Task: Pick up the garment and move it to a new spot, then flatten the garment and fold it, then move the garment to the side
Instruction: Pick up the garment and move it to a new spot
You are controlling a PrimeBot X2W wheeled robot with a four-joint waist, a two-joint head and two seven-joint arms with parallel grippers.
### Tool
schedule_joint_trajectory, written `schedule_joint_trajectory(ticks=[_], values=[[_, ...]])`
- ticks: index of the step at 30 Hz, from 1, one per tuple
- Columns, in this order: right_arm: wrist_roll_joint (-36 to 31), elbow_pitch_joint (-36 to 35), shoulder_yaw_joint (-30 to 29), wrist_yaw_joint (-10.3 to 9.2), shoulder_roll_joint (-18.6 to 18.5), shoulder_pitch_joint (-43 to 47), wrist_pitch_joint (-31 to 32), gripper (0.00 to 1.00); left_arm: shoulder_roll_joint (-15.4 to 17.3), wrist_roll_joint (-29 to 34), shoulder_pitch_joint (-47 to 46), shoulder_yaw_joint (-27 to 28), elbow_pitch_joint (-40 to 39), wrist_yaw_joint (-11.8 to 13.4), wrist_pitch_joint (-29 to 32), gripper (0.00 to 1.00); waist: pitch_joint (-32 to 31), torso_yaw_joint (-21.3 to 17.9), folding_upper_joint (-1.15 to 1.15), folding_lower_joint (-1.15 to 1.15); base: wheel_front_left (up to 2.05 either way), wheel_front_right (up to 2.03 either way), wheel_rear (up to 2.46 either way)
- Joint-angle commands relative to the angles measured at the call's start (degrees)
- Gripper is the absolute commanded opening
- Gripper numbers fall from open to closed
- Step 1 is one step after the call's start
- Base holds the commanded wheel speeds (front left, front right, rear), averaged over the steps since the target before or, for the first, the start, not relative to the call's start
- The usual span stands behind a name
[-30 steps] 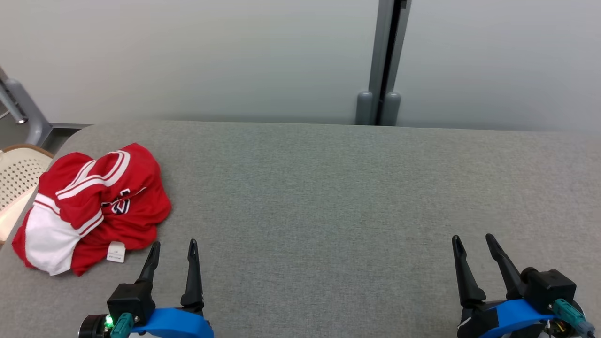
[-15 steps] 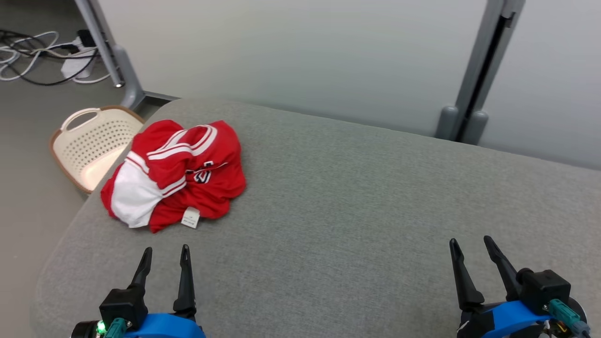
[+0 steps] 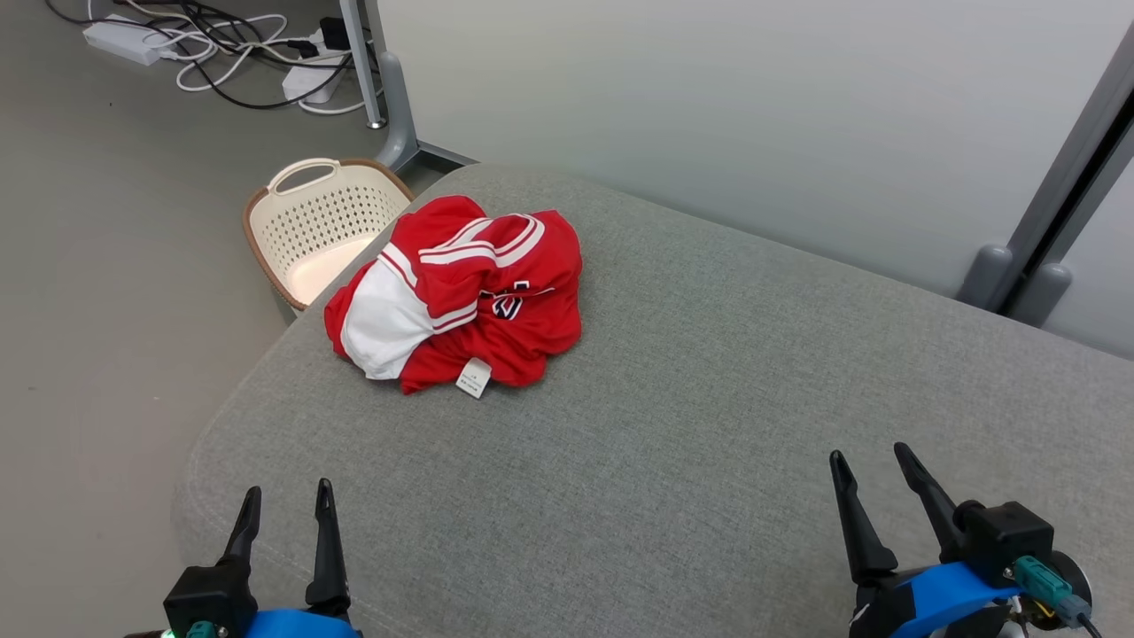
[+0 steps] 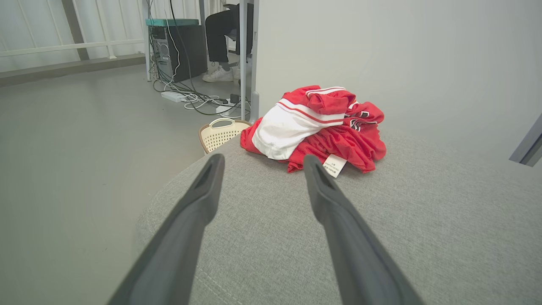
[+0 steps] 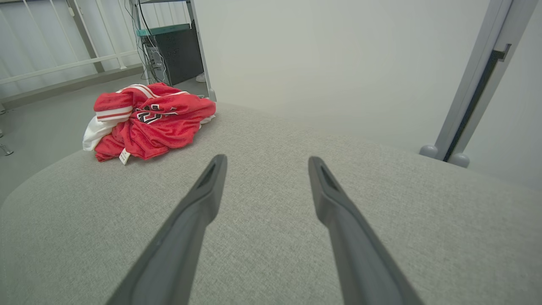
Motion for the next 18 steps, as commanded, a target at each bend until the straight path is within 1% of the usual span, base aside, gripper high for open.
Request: schedule_joint_trajectory(ticks=[1, 10, 14, 16, 18], values=[[0.24, 0.17, 0.31, 0.03, -0.29, -0.81, 0.07, 1.00, 0.13, -0.18, 0.63, 0.34, -0.67, 0.50, -0.43, 1.00, 0.51, 0.34, 0.00, 0.00, 0.00, 0.00, 0.00], [0.75, 1.02, 0.90, 0.03, -0.28, -2.09, -0.33, 1.00, 0.22, -1.16, 0.06, 0.71, -1.50, 0.79, -0.34, 1.00, 1.65, 0.66, 0.00, 0.00, 0.00, 0.00, 0.00], [1.21, 0.79, 0.11, 0.03, -0.28, -1.48, -0.56, 1.00, 0.50, -2.53, -2.04, 0.56, -1.65, -0.61, 1.47, 1.00, 2.12, 0.62, 0.00, 0.00, 0.00, 0.00, 0.00], [1.09, 0.43, -0.70, 0.03, -0.29, -1.19, -0.67, 1.00, 0.66, -3.82, -4.25, 0.49, -2.54, -1.64, 3.97, 1.00, 2.78, 0.69, 0.00, 0.00, 0.00, 0.00, 0.00], [0.75, -0.16, -1.67, 0.03, -0.28, -0.98, -0.74, 1.00, 1.14, -6.19, -7.12, 0.54, -3.48, -3.59, 7.81, 1.00, 3.70, 0.85, 0.00, 0.00, 0.00, 0.00, 0.00]])
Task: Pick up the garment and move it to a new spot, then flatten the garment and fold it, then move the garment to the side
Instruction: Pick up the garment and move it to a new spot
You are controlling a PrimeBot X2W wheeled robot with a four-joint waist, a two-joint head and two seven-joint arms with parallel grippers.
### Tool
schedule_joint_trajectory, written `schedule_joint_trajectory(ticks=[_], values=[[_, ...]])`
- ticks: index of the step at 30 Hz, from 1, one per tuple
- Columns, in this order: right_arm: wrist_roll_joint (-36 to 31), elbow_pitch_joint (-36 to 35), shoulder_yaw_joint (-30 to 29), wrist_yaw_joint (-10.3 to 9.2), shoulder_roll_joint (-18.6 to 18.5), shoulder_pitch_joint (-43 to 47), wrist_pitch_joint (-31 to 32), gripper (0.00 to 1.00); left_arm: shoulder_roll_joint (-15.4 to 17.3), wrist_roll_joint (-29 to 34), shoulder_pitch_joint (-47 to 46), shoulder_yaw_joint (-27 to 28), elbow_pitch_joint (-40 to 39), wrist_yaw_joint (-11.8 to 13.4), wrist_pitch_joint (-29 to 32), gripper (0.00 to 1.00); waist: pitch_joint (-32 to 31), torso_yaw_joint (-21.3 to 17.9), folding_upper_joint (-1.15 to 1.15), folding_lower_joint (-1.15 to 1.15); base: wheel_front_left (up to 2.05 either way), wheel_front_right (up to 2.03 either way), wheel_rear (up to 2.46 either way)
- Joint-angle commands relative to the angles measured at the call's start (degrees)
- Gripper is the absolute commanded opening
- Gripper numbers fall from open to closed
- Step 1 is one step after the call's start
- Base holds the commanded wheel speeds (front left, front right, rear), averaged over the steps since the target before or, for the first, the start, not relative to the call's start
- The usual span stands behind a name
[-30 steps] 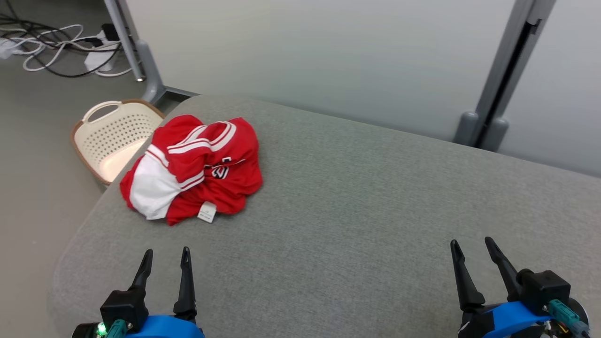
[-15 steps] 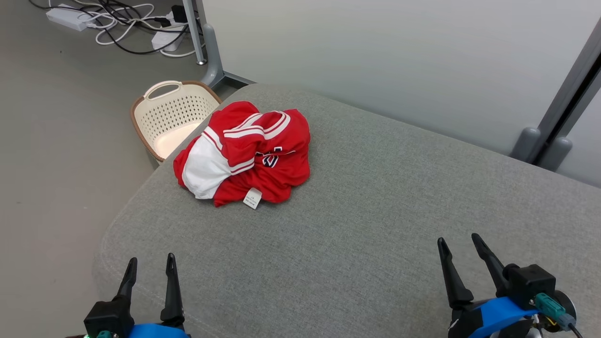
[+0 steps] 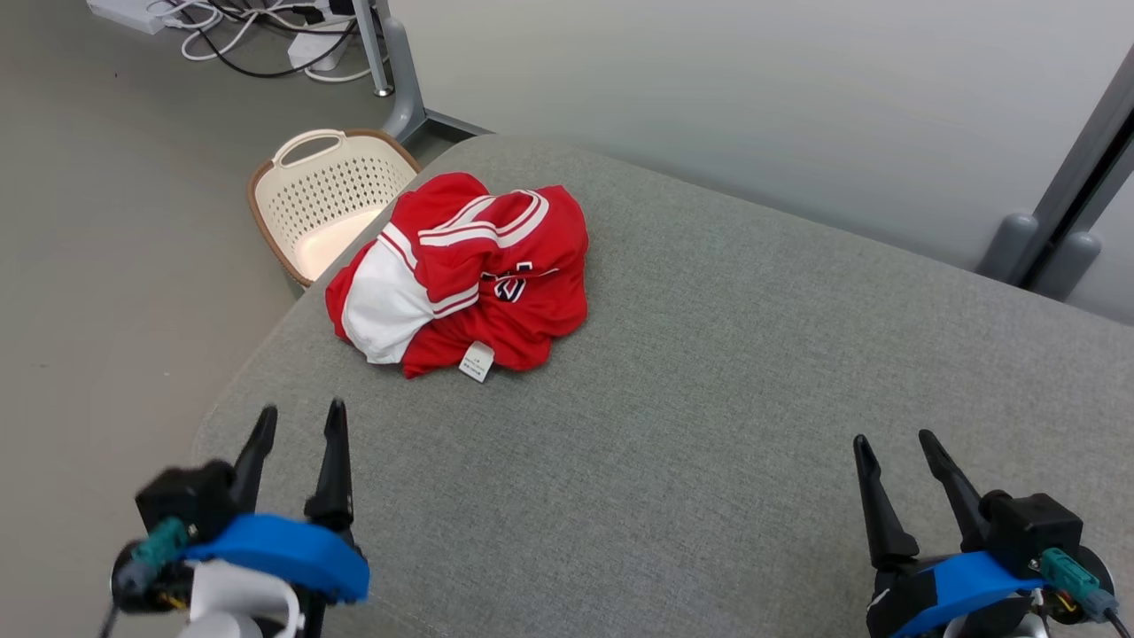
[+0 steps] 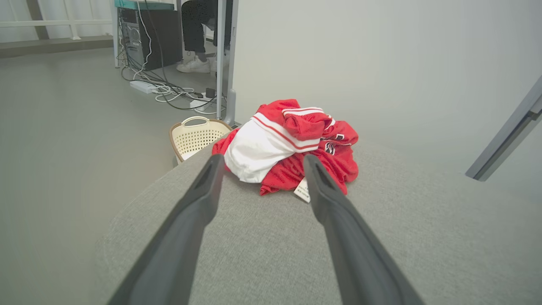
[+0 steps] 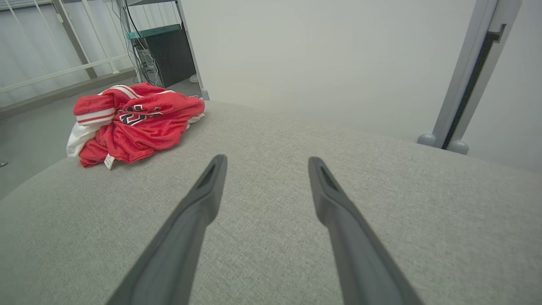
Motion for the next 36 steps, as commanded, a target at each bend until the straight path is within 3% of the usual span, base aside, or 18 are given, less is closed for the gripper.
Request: schedule_joint_trajectory(ticks=[1, 3, 7, 9, 13, 14, 19, 28, 36], values=[[-0.22, -0.65, -0.70, 0.03, -0.25, 0.25, -0.16, 1.00, 0.61, -2.73, -3.80, 0.68, -1.13, -1.65, 3.22, 1.00, 1.29, -0.04, 0.00, 0.00, 0.00, 0.00, 0.00], [-0.60, -1.39, -0.80, 0.03, -0.25, -0.03, 0.34, 1.00, 1.65, -5.88, -7.92, 1.67, -1.81, -3.60, 7.70, 1.00, 2.74, -0.70, 0.00, 0.00, 0.00, 0.00, 0.00], [-1.47, -2.59, -1.20, 0.03, -0.30, -1.43, 0.82, 1.00, 3.11, -9.83, -14.66, 3.49, -2.86, -4.96, 13.59, 1.00, 5.67, -1.96, 0.00, 0.00, 0.00, 0.00, 0.00], [-2.12, -3.76, -1.24, 0.03, -0.27, -2.29, 1.31, 1.00, 5.38, -10.65, -18.75, 4.43, -2.26, -5.24, 16.95, 1.00, 7.91, -3.26, 0.00, 0.00, 0.00, 0.00, 0.00], [-3.11, -5.84, -1.44, 0.02, -0.31, -4.16, 2.28, 1.00, 6.89, -15.25, -26.10, 6.36, -0.07, -5.69, 23.79, 1.00, 12.86, -6.30, 0.00, 0.00, 0.00, 0.00, 0.00], [-3.55, -6.89, -1.26, 0.03, -0.27, -5.21, 2.63, 1.00, 9.01, -16.26, -29.41, 7.38, 1.61, -5.61, 27.03, 1.00, 15.22, -8.13, 0.00, 0.00, 0.00, 0.00, 0.00], [-3.87, -9.58, -1.25, 0.03, -0.27, -7.24, 3.02, 1.00, 12.44, -20.18, -34.70, 10.55, 6.83, -4.15, 33.91, 1.00, 20.47, -13.48, 0.00, 0.00, 0.00, 0.00, 0.00], [-3.25, -11.20, -2.07, 0.03, -0.25, -8.95, 2.16, 1.00, 17.79, -23.71, -33.62, 14.67, 12.08, -1.90, 40.79, 1.00, 25.65, -20.93, 0.00, 0.00, 0.00, 0.00, 0.00], [-3.73, -12.03, -2.28, 0.03, -0.25, -9.45, 1.59, 1.00, 21.13, -22.69, -29.54, 14.94, 13.43, 3.25, 46.36, 1.00, 27.98, -24.18, 0.00, 0.00, 0.00, 0.00, 0.00]])
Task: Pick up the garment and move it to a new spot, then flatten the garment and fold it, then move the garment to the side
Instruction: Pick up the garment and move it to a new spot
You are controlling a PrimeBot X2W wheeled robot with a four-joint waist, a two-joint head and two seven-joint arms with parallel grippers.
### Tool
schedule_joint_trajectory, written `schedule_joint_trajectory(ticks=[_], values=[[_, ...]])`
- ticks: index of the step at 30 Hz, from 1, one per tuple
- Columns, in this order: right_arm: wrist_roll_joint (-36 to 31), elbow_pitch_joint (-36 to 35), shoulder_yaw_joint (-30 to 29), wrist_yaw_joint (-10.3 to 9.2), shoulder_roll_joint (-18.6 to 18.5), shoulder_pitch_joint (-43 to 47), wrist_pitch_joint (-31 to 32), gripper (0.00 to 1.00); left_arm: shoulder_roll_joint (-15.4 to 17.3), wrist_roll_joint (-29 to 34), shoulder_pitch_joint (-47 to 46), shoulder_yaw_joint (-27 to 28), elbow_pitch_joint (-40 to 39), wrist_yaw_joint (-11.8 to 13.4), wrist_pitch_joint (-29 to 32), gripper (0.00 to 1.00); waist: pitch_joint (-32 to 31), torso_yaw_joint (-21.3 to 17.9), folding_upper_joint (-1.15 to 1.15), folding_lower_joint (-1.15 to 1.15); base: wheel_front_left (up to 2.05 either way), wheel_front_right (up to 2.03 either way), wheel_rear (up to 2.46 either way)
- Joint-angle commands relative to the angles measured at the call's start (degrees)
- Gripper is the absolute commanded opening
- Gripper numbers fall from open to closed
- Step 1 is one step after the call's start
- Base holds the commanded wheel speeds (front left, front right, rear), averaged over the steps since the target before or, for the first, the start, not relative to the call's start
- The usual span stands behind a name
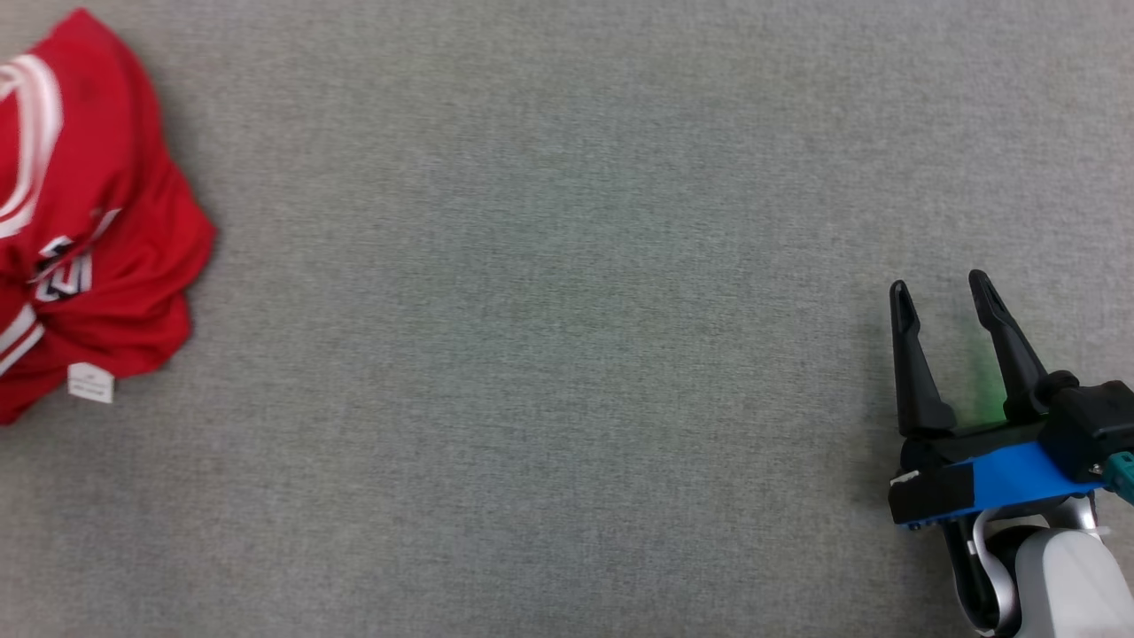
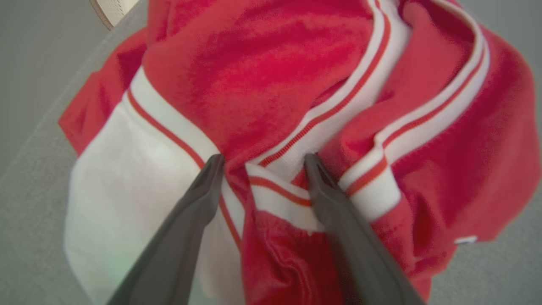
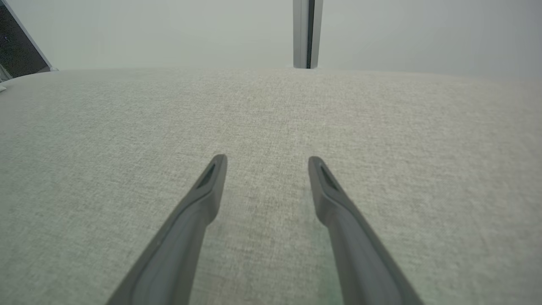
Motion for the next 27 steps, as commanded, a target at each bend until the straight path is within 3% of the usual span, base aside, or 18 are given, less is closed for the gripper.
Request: schedule_joint_trajectory(ticks=[1, 3, 4, 5, 6, 19, 27], values=[[-0.19, -0.30, 0.00, 0.03, -0.20, -0.75, -0.44, 1.00, 0.84, 0.81, 0.83, -0.22, 0.29, 0.83, 0.29, 1.00, 1.01, -1.18, 0.00, -0.01, 0.00, 0.00, 0.00], [-0.19, -0.07, -0.09, 0.03, -0.20, -0.65, -0.59, 1.00, 1.29, 1.91, 2.15, -1.09, 0.26, 2.40, 1.60, 1.00, 0.84, -1.34, 0.00, -0.01, 0.00, 0.00, 0.00], [-0.18, 0.08, -0.14, 0.03, -0.20, -0.59, -0.54, 1.00, 1.47, 2.11, 2.56, -1.28, -0.10, 2.87, 2.11, 0.57, 0.70, -1.34, 0.00, -0.01, 0.00, 0.00, 0.00], [-0.16, 0.30, -0.19, 0.03, -0.20, -0.51, -0.64, 1.00, 1.49, 2.16, 2.70, -1.29, -0.61, 3.11, 2.10, 0.34, 0.45, -1.28, 0.00, -0.01, 0.00, 0.00, 0.00], [-0.12, 0.50, -0.25, 0.03, -0.20, -0.41, -0.69, 1.00, 1.34, 1.98, 2.92, -1.31, -1.10, 3.32, 2.34, 0.00, 0.06, -1.17, 0.00, -0.01, 0.00, 0.00, 0.00], [0.65, 4.02, -0.03, 0.03, -0.21, 1.18, -2.83, 1.00, 1.93, 3.94, -0.25, -1.85, -9.36, 0.69, -3.40, 0.00, -10.29, 1.84, 0.00, -0.01, 0.00, 0.00, 0.00], [0.13, 7.10, -0.80, 0.03, -0.21, 3.91, -3.82, 1.00, 2.49, 4.19, -6.71, -4.60, -14.63, -2.02, -2.08, 0.00, -17.85, 2.19, 0.00, -0.01, 0.00, 0.00, 0.00]])
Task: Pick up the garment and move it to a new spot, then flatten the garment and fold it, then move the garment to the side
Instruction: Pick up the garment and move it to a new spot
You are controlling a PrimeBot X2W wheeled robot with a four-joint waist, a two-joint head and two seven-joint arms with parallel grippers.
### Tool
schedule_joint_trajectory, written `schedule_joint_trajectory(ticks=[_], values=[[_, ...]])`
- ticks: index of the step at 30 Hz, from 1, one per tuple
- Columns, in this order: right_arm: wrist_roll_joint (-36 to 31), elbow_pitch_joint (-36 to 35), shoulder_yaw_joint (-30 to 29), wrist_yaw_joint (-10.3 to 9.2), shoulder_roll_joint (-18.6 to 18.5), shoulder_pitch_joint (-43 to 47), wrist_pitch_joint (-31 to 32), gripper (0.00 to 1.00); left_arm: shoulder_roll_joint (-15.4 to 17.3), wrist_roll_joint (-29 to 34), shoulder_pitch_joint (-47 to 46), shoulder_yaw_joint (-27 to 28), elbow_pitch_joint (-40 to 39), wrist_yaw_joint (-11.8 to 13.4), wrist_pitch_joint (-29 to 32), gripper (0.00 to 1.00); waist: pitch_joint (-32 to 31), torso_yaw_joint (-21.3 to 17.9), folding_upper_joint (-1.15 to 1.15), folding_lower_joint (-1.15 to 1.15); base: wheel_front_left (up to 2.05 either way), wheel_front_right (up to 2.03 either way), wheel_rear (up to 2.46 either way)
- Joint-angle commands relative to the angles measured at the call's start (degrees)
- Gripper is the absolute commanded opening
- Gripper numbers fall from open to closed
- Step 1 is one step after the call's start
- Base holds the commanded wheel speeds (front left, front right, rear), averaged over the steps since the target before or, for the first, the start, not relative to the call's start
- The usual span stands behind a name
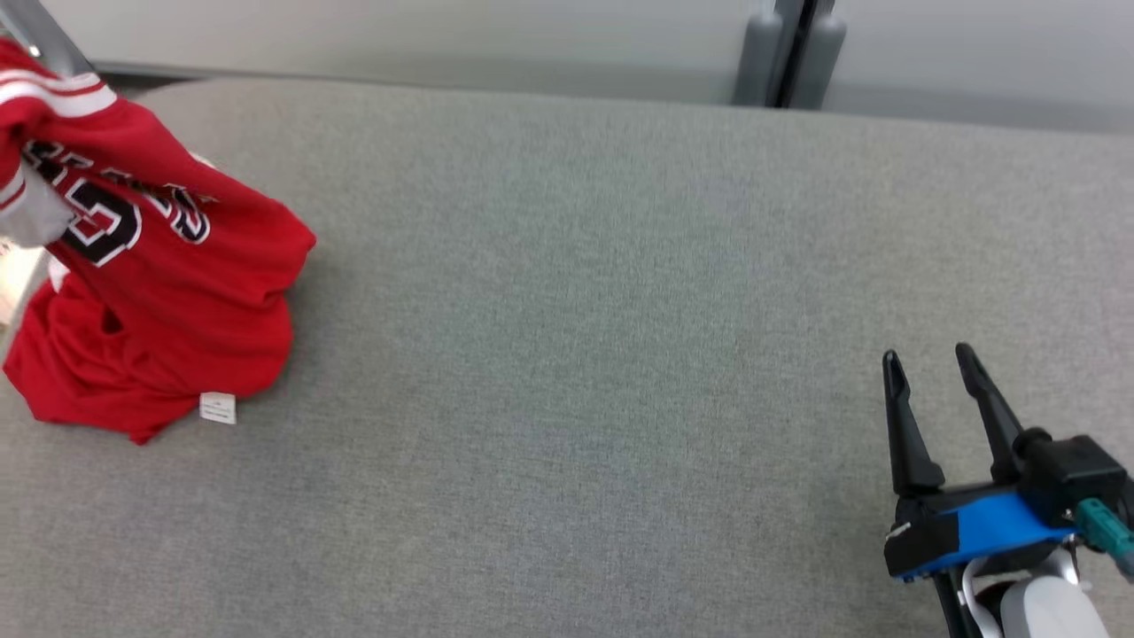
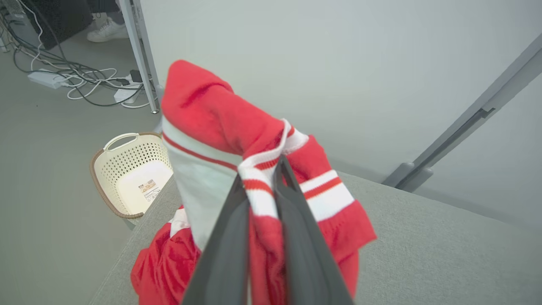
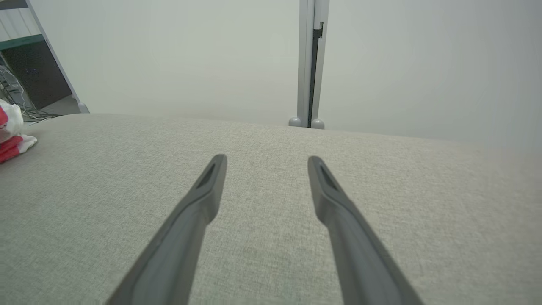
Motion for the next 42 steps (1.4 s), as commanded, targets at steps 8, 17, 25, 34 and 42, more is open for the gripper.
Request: schedule_joint_trajectory(ticks=[8, 17, 25, 34, 42], values=[[1.86, 1.58, -0.03, 0.03, -0.20, 2.39, -0.44, 1.00, -1.92, 0.40, -9.90, -5.08, -4.61, -2.70, 2.88, 0.00, -6.13, -1.18, 0.00, 0.01, 0.00, 0.00, 0.00], [3.79, 2.34, 1.29, 0.03, -0.19, 1.55, -0.97, 1.00, -10.58, -2.04, -20.42, -10.75, -6.07, -5.08, 2.59, 0.00, -6.41, -6.50, 0.00, 0.01, 0.00, 0.00, 0.00], [4.49, 2.60, 1.61, 0.03, -0.20, 0.73, -1.53, 1.00, -15.30, -2.19, -19.30, -15.19, -6.07, -7.63, 0.33, 0.00, -4.94, -13.33, 0.00, 0.01, 0.00, 0.00, 0.00], [4.91, 3.02, 1.21, 0.03, -0.18, 1.35, -2.01, 1.00, -20.71, 1.75, -7.74, -22.64, 1.19, -8.71, -7.86, 0.00, -4.06, -17.85, 0.00, 0.01, 0.00, 0.00, 0.00], [5.43, 3.25, 1.58, 0.03, -0.19, 1.32, -2.42, 1.00, -24.46, 8.40, 0.78, -30.85, 12.39, -8.77, -15.44, 1.00, -4.04, -18.60, 0.00, 0.01, 0.00, 0.00, 0.00]])
